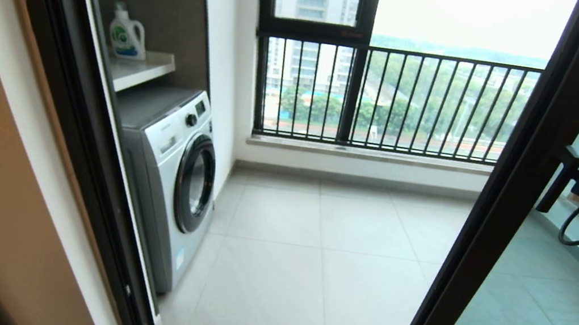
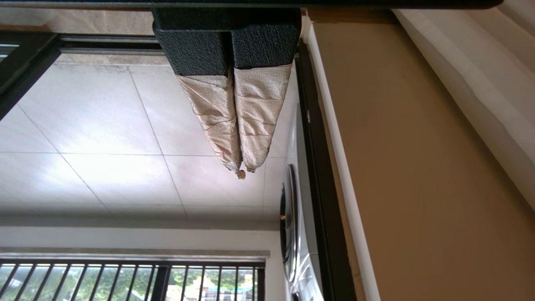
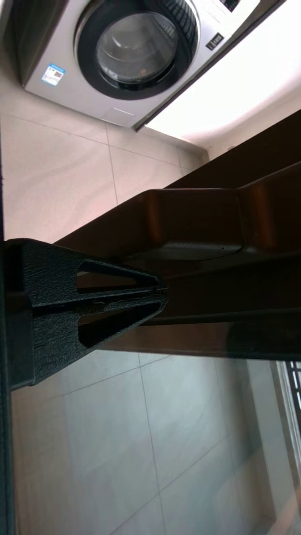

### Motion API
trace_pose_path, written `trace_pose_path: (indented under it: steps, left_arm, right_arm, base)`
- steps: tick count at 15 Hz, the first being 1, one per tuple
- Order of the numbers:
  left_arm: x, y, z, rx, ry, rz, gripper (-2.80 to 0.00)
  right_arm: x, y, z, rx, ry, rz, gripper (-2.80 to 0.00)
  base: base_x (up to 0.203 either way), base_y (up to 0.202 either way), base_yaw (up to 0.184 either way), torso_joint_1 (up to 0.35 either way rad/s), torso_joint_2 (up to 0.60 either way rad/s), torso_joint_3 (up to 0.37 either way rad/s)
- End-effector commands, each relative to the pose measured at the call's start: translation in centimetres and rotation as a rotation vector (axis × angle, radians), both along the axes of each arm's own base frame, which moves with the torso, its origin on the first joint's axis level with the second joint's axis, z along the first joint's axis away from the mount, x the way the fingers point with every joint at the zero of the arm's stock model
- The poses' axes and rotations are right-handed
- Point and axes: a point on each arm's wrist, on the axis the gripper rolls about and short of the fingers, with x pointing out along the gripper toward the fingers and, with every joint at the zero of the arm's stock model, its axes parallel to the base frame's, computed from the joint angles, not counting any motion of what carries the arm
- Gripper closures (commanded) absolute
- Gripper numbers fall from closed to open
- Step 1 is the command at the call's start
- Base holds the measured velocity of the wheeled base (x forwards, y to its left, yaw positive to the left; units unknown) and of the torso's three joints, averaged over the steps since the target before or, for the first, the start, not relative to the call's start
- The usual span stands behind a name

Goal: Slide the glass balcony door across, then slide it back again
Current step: Close the slid door

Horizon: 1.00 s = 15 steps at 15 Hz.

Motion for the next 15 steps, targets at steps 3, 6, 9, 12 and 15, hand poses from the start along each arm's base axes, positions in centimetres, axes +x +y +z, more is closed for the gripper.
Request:
trace_pose_path:
  steps: [3, 6, 9, 12, 15]
  left_arm:
    - [0.0, 0.0, 0.0, 0.0, 0.001, 0.0, 0.0]
    - [0.0, 0.0, 0.0, 0.0, 0.001, 0.0, 0.0]
    - [0.0, 0.0, 0.0, 0.0, 0.001, 0.0, 0.0]
    - [0.0, 0.0, 0.0, 0.0, 0.001, 0.0, 0.0]
    - [0.0, 0.0, 0.0, 0.0, 0.001, 0.0, 0.0]
  right_arm:
    - [-0.5, 1.4, 0.3, -0.004, -0.006, 0.032, 0.0]
    - [-0.8, 2.4, 0.0, -0.016, 0.003, 0.056, 0.0]
    - [-0.9, 3.2, -0.1, -0.038, 0.008, 0.065, 0.0]
    - [-0.7, 4.5, -0.5, -0.048, 0.023, 0.057, 0.0]
    - [-0.7, 5.3, -0.5, -0.054, 0.007, 0.074, 0.0]
  base:
    - [0.0, 0.0, 0.0, 0.0, 0.0, 0.0]
    - [0.0, 0.0, 0.0, 0.0, 0.0, 0.0]
    - [0.0, 0.0, 0.0, 0.0, 0.0, 0.0]
    - [0.0, 0.0, 0.0, 0.0, 0.0, 0.0]
    - [0.0, 0.0, 0.0, 0.0, 0.0, 0.0]
